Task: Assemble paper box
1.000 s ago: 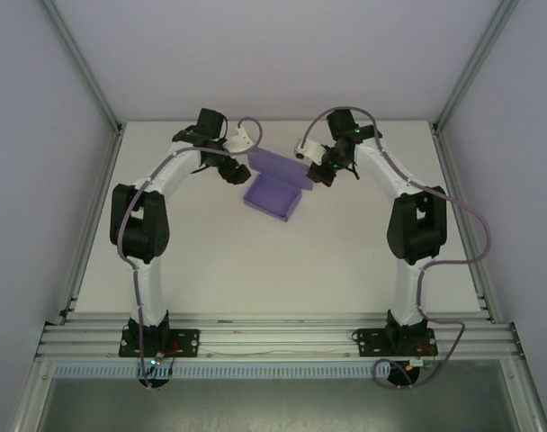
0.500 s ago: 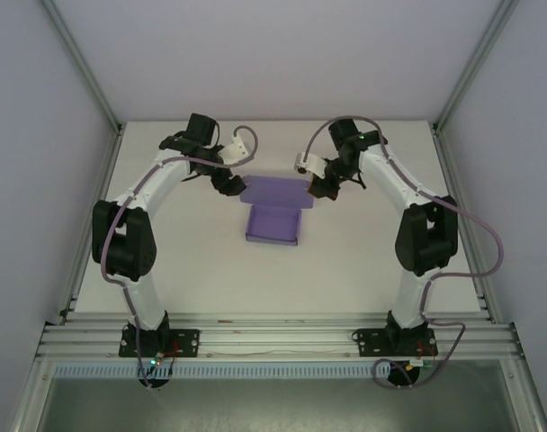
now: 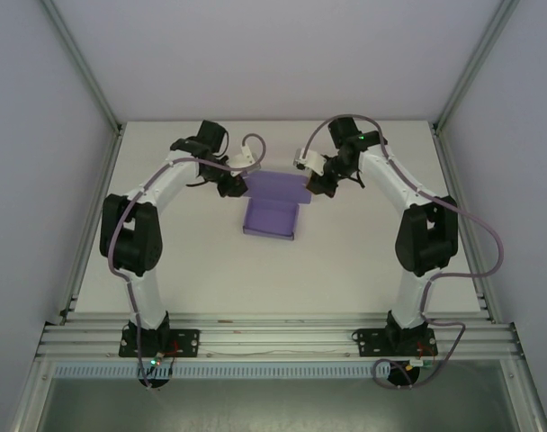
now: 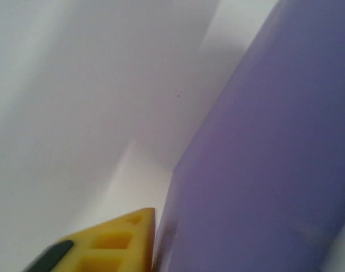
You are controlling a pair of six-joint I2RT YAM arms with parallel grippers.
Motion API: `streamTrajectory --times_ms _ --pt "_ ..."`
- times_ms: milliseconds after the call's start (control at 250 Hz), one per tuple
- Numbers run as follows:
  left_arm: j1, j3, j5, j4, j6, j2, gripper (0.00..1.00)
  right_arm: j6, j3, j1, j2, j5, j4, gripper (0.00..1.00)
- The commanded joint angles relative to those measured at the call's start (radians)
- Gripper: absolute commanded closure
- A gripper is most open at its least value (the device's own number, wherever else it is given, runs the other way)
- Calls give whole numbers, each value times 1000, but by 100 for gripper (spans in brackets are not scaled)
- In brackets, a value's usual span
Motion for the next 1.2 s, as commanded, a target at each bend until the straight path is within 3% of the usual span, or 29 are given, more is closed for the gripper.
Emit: streamTrajectory --times_ms 0,100,232,296,480,632,716,919,1195 --pt "-3 -4 -30 47 -67 -4 100 46 20 2 -1 29 13 100" --pt "-6 -20 -78 116 -161 -11 100 176 -5 11 -7 121 121 100" --pt "-30 -38 -158 238 -397 -17 100 517 -51 74 -27 348 338 100" --pt "-63 19 -189 211 -459 -5 100 680 -56 127 -28 425 380 100" --pt "-99 209 -240 179 -755 81 100 1073 -120 220 -42 514 546 100" --pt "-140 94 -319 315 -940 91 100 1286 -167 230 -26 623 664 100" --pt "-173 0 -388 410 -1002 71 100 1349 -162 235 -8 627 677 100" --pt "-201 -119 -397 585 -1115 51 100 1383 -223 292 15 708 758 100" --pt "-233 -139 -402 611 -1182 34 100 1352 -315 337 -7 757 807 100"
